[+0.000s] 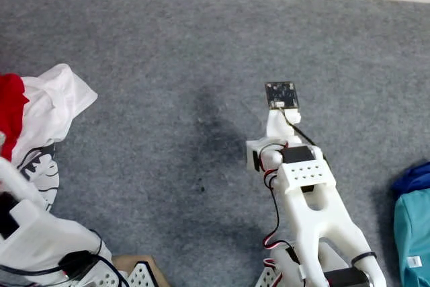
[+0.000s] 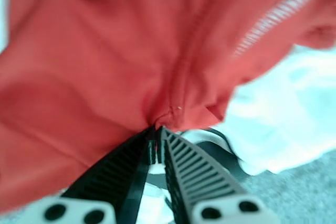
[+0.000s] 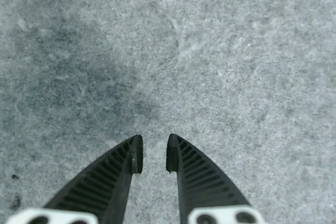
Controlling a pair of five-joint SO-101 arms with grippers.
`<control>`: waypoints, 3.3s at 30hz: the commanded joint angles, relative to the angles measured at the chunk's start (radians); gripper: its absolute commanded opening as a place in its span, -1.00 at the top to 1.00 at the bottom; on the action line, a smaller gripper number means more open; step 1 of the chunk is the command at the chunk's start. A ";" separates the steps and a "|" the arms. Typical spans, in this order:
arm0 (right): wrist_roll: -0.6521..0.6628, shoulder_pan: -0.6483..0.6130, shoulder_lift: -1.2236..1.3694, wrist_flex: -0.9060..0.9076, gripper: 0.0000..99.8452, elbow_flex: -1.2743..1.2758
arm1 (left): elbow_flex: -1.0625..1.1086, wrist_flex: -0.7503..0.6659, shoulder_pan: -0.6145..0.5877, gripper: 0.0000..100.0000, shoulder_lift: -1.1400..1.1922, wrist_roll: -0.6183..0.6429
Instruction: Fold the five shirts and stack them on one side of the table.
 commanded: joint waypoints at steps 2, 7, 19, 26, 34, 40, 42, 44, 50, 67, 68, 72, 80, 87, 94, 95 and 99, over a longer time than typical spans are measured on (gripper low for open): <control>0.009 0.013 -0.035 -0.016 0.82 -0.001 | -0.016 0.008 0.059 0.98 -0.018 -0.003; 0.009 0.013 -0.035 -0.016 0.82 -0.001 | -0.019 0.008 0.107 0.99 -0.022 -0.002; 0.009 0.013 -0.035 -0.016 0.82 -0.001 | -0.015 0.121 0.389 0.99 -0.328 0.064; -0.089 0.131 -0.035 -0.019 0.82 -0.010 | -0.025 0.126 0.750 0.99 -0.420 0.069; -0.199 0.265 -0.035 -0.079 0.82 -0.004 | -0.025 -0.052 1.167 0.99 -0.378 0.075; -0.204 0.265 -0.035 -0.081 0.82 -0.004 | -0.084 -0.155 1.431 0.99 -0.374 0.075; -0.204 0.265 -0.035 -0.081 0.82 -0.004 | -0.093 -0.193 1.500 0.99 -0.374 0.071; -0.204 0.265 -0.035 -0.081 0.82 -0.004 | -0.085 -0.232 1.555 0.99 -0.374 0.069; -0.204 0.266 -0.035 -0.081 0.82 -0.004 | -0.116 -0.288 1.592 0.98 -0.228 0.069; -0.204 0.306 -0.035 -0.077 0.82 -0.012 | -0.490 0.107 1.356 -0.13 -0.202 0.071; -0.204 0.311 -0.035 -0.077 0.82 -0.013 | -0.501 0.138 1.326 -0.13 -0.232 0.071; -0.204 0.312 -0.036 -0.077 0.82 -0.013 | -0.506 0.282 1.260 -0.13 -0.338 0.069; -0.206 0.297 -0.143 -0.047 0.82 0.016 | -0.438 0.494 0.901 -0.13 -0.421 0.069; -0.206 0.139 -0.490 0.051 0.82 0.171 | -0.133 0.491 0.636 -0.11 -0.423 0.068; -0.138 0.056 -0.734 0.048 0.82 0.308 | 0.157 0.327 0.486 0.41 -0.423 0.058; -0.138 0.056 -0.727 0.048 0.82 0.311 | 0.205 0.273 0.473 0.49 -0.423 0.032; -0.138 0.056 -0.627 0.050 0.82 0.263 | 0.363 0.066 0.458 0.67 -0.423 -0.071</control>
